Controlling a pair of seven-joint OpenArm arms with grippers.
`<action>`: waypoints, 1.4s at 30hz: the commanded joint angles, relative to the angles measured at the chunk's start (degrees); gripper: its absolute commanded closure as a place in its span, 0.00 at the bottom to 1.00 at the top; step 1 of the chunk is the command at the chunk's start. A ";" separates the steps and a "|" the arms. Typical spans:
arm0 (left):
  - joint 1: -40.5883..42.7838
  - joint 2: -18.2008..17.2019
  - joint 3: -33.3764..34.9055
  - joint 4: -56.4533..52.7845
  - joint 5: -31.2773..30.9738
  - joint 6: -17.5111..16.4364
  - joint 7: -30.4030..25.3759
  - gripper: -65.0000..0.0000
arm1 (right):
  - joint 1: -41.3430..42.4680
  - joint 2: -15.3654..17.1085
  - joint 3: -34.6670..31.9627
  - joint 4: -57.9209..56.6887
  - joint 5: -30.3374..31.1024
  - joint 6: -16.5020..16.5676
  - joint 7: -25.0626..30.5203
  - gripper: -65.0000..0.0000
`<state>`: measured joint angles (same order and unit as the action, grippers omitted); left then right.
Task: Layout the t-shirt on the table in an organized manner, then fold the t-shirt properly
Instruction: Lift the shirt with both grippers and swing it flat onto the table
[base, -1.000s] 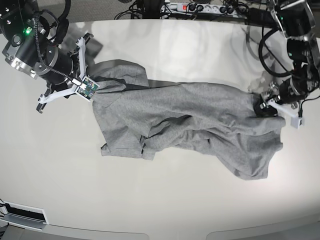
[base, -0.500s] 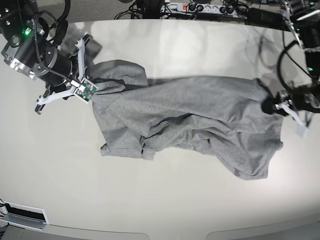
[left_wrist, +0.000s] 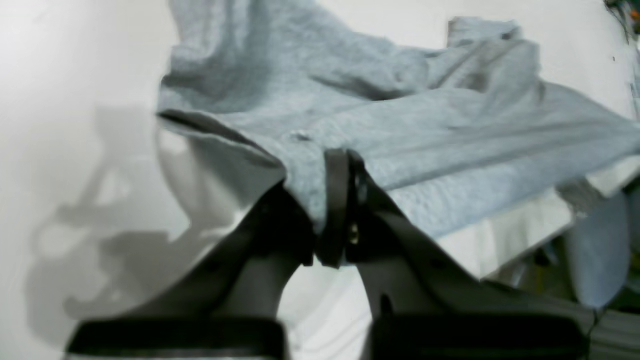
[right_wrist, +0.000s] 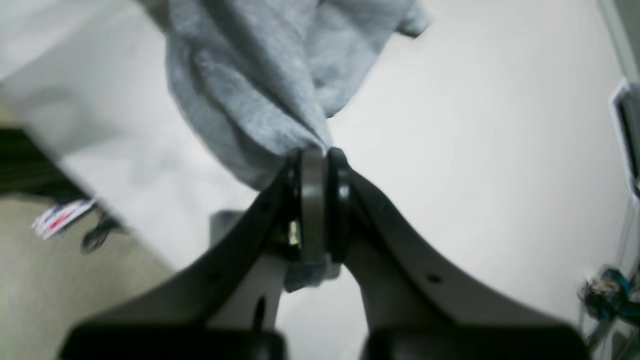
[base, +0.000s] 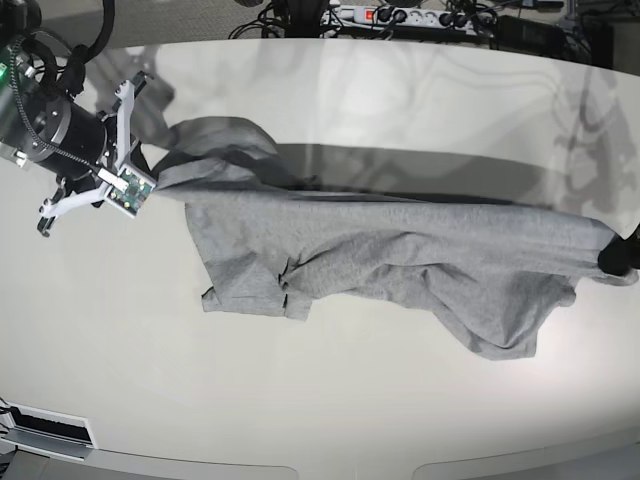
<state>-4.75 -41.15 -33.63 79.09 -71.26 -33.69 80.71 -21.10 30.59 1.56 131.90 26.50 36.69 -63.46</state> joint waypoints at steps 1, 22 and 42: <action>-0.22 -2.60 -0.28 0.94 -2.29 -0.57 -0.71 1.00 | -0.28 1.60 0.48 1.01 0.42 0.26 0.15 1.00; -10.54 -10.75 -0.13 5.57 -11.80 -5.38 -0.71 1.00 | 3.93 8.46 10.21 3.10 -5.42 -8.66 7.63 1.00; -42.18 -12.33 21.77 5.53 0.76 -6.31 -3.26 1.00 | 21.40 15.08 10.86 -1.27 -13.55 -19.91 12.31 1.00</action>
<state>-45.04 -51.51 -10.90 84.20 -72.27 -39.75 78.08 -0.69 44.18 11.46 130.52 16.29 18.52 -49.91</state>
